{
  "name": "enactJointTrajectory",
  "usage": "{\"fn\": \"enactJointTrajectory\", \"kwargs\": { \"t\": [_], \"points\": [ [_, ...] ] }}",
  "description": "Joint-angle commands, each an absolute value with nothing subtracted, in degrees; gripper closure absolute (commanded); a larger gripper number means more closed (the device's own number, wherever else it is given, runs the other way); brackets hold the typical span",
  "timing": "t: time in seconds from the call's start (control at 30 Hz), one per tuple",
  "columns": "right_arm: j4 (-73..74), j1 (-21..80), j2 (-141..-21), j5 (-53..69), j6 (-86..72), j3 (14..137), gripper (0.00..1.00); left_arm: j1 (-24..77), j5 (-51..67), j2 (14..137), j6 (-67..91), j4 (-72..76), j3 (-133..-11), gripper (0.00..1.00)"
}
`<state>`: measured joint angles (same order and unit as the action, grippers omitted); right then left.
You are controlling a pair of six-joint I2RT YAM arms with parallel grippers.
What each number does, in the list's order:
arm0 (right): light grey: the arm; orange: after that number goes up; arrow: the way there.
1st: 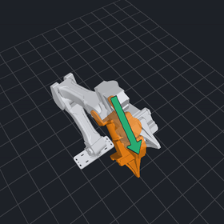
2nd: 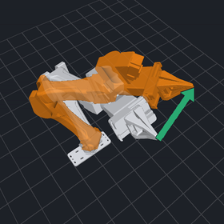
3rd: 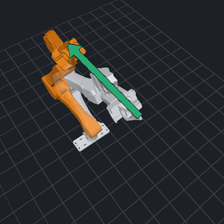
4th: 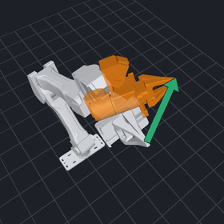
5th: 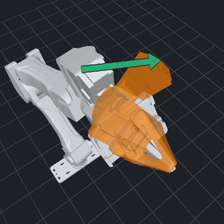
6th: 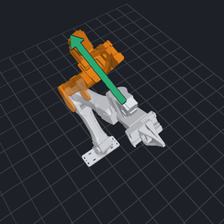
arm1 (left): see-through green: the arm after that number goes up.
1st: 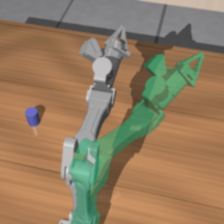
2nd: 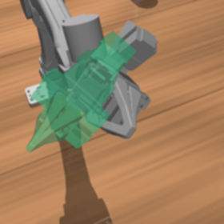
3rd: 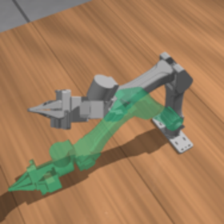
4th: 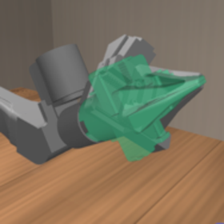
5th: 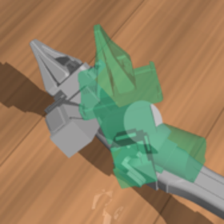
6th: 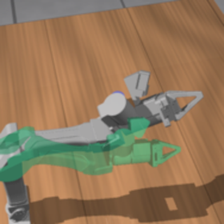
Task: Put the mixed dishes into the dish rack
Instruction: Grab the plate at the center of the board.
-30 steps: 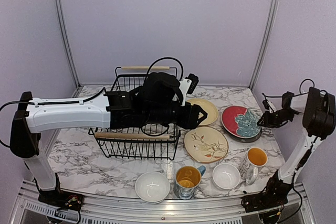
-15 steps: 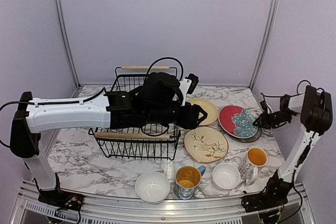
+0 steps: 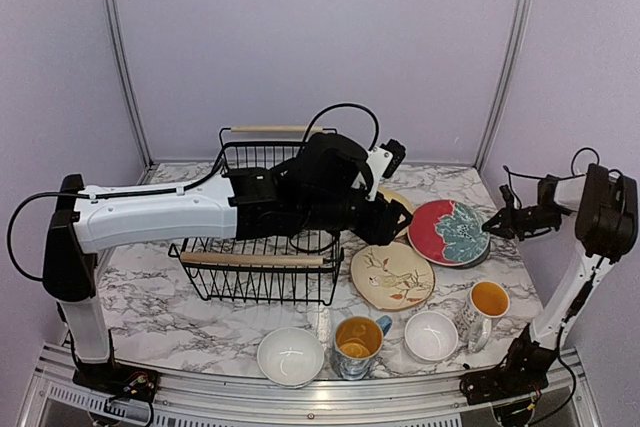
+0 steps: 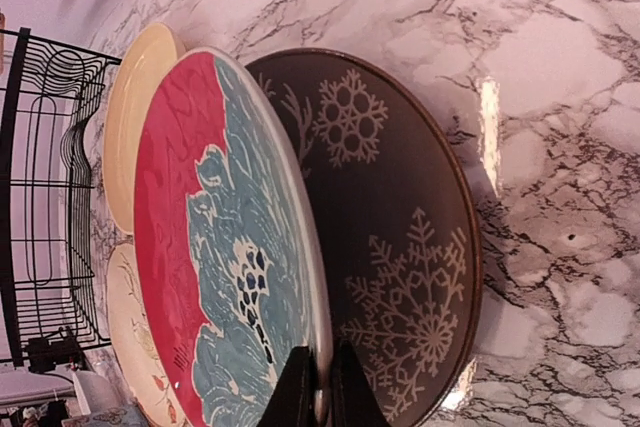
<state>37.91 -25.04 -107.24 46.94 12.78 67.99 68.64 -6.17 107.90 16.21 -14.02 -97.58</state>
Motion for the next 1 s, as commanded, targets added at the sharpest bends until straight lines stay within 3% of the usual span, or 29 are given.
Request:
{"fn": "enactJointTrajectory", "kwargs": {
  "t": [0.0,0.47,0.97],
  "points": [
    [42.39,-24.70,-102.73,53.64,10.95,71.61,1.00,70.02,-8.28,113.02,6.37,-19.16,-104.40,0.40],
    [49.92,-24.70,-103.14,61.54,9.79,71.02,1.00,74.25,-16.28,131.84,-5.66,-23.10,-123.11,0.41],
    [52.97,-24.67,-101.24,67.40,8.64,67.61,1.00,75.88,-21.73,142.21,-10.22,-19.00,-129.08,0.44]
  ]
}}
